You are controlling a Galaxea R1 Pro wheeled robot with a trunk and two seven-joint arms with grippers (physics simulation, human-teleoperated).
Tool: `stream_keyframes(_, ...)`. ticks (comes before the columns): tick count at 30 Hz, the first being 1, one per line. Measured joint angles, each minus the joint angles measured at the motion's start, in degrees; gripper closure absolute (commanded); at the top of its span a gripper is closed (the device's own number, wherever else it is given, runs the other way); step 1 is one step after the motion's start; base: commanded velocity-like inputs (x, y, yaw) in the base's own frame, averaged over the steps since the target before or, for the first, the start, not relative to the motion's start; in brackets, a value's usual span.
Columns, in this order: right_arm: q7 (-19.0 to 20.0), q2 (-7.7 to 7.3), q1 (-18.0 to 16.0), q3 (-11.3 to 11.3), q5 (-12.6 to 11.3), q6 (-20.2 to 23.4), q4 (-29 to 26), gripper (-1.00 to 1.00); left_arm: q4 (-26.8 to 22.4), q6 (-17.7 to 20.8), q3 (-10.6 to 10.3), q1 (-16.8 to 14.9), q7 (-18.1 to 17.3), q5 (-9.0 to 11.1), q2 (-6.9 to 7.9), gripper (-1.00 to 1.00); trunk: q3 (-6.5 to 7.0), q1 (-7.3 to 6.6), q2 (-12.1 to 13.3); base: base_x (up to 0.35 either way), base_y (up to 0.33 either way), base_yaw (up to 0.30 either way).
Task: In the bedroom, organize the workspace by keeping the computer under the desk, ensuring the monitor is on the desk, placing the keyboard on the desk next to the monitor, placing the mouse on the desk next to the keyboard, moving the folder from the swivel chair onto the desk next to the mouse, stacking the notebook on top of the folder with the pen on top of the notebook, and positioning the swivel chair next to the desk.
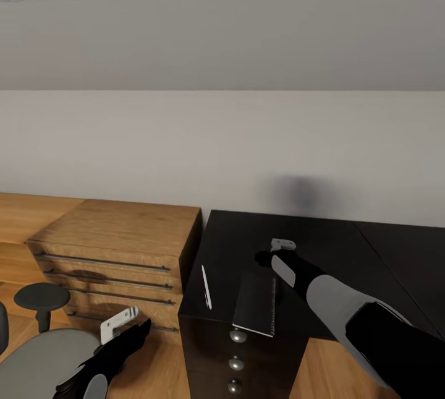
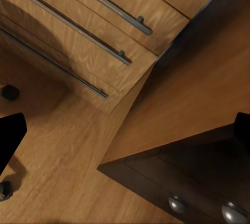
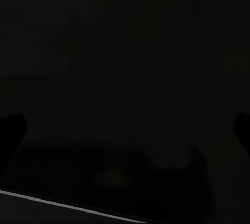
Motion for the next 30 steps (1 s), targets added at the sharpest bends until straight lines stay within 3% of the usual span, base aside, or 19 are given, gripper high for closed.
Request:
stream_keyframes(20, 0.0, 0.09, 0.0, 0.1, 0.0, 0.0, 0.5, -1.0, -0.1, 0.0, 0.1, 0.0, 0.0, 0.0, 0.03, -1.0, -3.59, 4.39, -8.0, 0.0, 0.0, 0.0)
stream_keyframes(22, -0.2, 0.15, -0.1, 0.6, 1.2, 0.0, 0.4, -1.0, -0.2, 0.0, 0.1, 0.0, 0.0, 0.0, 0.01, -1.0, -3.93, 4.82, -8.8, 0.0, 0.0, 0.0)
stream_keyframes(30, -0.1, 0.18, -0.1, 0.7, 1.4, 0.0, 0.5, -1.0, -0.4, 0.0, 0.1, 0.0, 0.0, 0.0, 0.07, -1.0, -3.93, 4.83, -8.9, 0.0, 0.0, 0.0)
